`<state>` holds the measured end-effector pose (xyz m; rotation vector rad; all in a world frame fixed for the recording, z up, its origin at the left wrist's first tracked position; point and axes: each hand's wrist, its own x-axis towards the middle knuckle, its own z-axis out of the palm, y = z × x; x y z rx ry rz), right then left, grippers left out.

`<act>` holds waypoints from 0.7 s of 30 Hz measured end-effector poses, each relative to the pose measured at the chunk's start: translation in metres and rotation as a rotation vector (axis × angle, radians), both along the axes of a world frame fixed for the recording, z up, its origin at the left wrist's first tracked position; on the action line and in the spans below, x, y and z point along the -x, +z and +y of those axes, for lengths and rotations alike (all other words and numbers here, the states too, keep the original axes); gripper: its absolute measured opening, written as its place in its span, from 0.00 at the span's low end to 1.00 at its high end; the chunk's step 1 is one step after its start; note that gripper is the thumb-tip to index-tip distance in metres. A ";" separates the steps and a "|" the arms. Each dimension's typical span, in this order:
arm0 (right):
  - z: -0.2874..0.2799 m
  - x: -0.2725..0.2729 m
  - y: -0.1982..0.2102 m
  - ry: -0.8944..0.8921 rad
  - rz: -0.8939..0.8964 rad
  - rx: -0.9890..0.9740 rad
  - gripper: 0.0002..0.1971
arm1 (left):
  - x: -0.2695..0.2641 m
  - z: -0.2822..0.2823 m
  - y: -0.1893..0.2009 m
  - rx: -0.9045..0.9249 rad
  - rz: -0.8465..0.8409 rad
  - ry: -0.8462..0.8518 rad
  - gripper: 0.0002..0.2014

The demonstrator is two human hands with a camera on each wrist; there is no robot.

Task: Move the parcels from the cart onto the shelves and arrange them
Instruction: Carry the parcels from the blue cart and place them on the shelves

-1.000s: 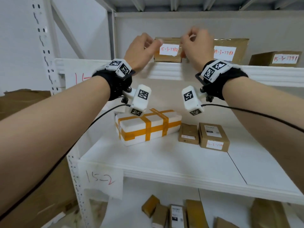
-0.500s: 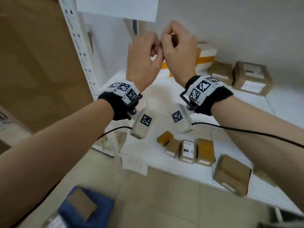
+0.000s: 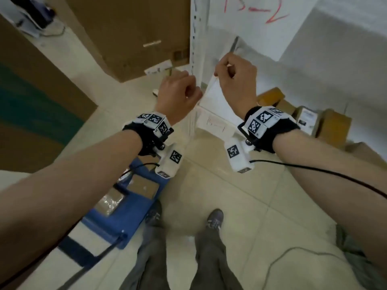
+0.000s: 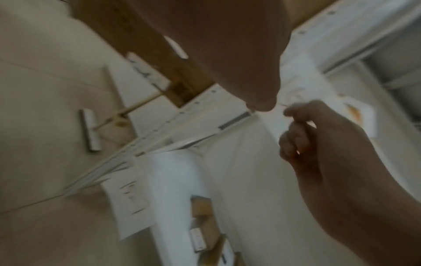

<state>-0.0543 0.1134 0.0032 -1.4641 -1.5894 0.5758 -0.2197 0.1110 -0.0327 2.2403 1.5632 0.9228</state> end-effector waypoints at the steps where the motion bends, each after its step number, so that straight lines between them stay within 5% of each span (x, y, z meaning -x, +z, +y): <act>1: -0.004 0.011 -0.022 -0.002 0.018 0.057 0.11 | 0.019 -0.006 -0.023 0.061 0.008 0.046 0.12; 11: -0.055 0.115 -0.218 -0.018 0.212 0.696 0.11 | 0.202 -0.093 -0.213 0.581 -0.063 0.511 0.11; 16: -0.077 0.167 -0.301 -0.133 0.423 1.084 0.06 | 0.272 -0.140 -0.285 0.870 -0.152 0.795 0.15; 21: -0.106 0.224 -0.365 -0.209 0.581 1.306 0.11 | 0.320 -0.184 -0.349 1.024 -0.178 0.955 0.18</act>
